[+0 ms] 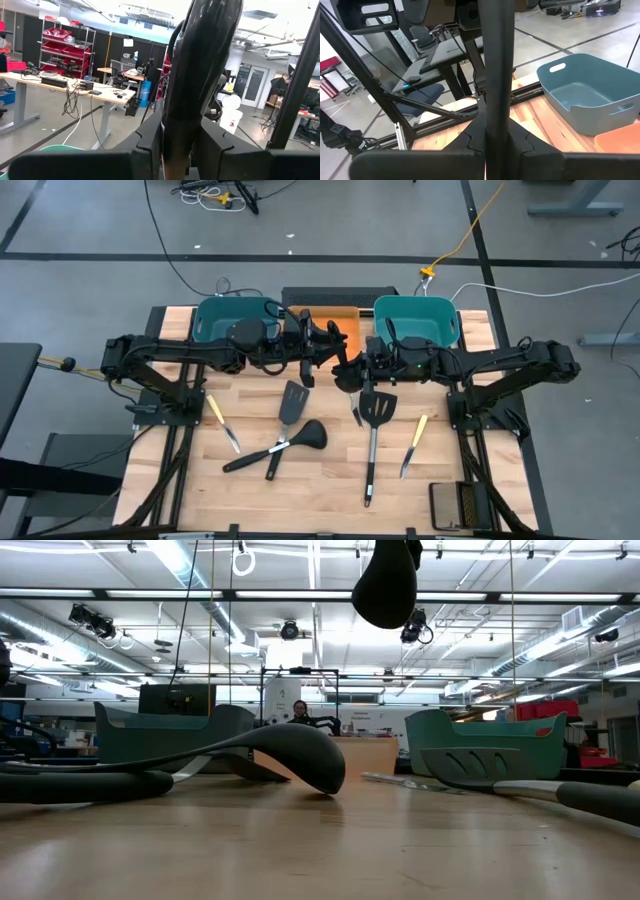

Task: Pick & Place Kitchen Items
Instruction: Put the black ladle into the blue bin

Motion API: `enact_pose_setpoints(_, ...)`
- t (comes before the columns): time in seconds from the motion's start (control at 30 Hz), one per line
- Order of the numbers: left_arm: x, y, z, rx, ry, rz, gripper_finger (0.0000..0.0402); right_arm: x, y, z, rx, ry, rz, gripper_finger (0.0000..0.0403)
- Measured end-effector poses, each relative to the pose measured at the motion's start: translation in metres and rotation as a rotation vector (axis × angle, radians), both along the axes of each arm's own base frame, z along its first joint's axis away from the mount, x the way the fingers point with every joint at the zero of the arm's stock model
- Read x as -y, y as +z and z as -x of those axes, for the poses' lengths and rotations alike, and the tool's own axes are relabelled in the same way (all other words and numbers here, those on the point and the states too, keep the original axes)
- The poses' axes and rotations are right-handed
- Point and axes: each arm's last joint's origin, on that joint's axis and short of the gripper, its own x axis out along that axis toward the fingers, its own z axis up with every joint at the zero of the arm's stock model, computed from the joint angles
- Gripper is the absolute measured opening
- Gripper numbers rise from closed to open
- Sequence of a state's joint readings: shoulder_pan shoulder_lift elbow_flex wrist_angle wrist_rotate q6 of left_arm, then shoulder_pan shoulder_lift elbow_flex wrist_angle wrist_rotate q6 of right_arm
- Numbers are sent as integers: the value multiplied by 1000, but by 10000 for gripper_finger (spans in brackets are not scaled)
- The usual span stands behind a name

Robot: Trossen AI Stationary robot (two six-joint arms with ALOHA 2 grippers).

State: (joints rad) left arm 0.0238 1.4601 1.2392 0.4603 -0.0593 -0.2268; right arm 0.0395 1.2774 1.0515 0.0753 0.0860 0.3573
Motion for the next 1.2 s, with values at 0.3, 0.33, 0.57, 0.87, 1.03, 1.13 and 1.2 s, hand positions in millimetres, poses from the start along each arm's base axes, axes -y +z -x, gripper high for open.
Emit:
enact_pose_setpoints(0.3,0,0,0,0,2,-6,87,0,0,0,0,0,0,33)
enact_pose_setpoints(0.33,0,0,0,0,2,-5,87,0,0,0,-1,0,0,33)
enact_pose_setpoints(0.57,0,0,0,0,4,-5,87,0,0,0,-1,0,0,33)
enact_pose_setpoints(0.87,0,0,0,1,2,-2,86,0,0,0,0,12,-2,70)
enact_pose_setpoints(1.03,0,0,0,5,-1,-2,85,0,1,0,8,11,-4,116)
enact_pose_setpoints(1.13,1,0,0,4,-3,0,85,0,1,0,11,15,-5,145)
enact_pose_setpoints(1.2,1,0,0,4,-7,0,85,0,2,1,14,28,-8,163)
